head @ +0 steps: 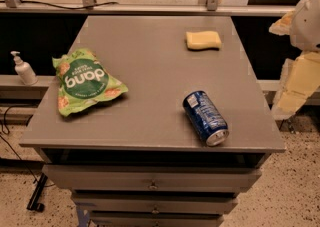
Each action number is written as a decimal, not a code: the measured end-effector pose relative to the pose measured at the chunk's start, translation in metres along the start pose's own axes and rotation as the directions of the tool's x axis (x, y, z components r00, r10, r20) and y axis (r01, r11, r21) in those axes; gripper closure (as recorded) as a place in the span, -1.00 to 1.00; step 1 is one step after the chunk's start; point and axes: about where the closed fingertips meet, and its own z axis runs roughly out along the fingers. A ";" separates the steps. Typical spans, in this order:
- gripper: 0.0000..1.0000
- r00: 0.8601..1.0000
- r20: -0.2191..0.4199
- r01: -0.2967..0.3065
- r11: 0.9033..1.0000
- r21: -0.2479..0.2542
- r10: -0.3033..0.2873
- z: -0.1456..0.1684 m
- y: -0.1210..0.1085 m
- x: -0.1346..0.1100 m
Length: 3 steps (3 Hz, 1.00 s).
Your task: Move sponge near green rice chip bag
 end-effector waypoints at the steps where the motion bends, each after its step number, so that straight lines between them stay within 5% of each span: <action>1: -1.00 0.997 0.081 0.012 1.000 -0.004 -0.011 0.018 -0.013 -0.015; 3: -1.00 0.964 0.266 -0.031 0.999 0.043 0.018 0.096 -0.088 -0.060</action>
Offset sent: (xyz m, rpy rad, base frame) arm 0.1345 0.0560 -0.0694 0.2910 -0.1185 0.0560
